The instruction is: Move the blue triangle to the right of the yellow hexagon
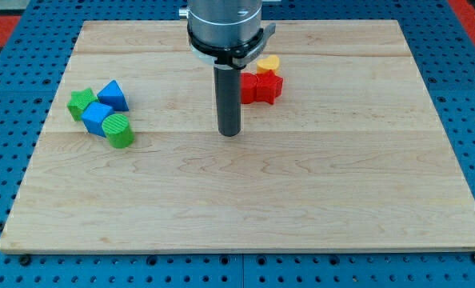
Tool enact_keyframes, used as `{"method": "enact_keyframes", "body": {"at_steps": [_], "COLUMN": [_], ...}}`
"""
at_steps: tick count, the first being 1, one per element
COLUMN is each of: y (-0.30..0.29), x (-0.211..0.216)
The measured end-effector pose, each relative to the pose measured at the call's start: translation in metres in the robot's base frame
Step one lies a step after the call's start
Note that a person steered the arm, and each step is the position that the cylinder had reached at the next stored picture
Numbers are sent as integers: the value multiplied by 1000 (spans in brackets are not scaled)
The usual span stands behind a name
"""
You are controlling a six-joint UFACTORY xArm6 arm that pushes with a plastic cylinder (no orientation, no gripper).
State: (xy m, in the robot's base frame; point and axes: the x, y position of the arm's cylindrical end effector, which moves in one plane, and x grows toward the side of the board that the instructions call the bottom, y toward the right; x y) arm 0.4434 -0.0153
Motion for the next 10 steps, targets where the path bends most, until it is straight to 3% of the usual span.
{"method": "enact_keyframes", "body": {"at_steps": [2,3,4,6,7,8,10], "y": [0,-6,9,-39,9,38,-134], "x": [28,-41,-84,-158,-141,-177,-199]}}
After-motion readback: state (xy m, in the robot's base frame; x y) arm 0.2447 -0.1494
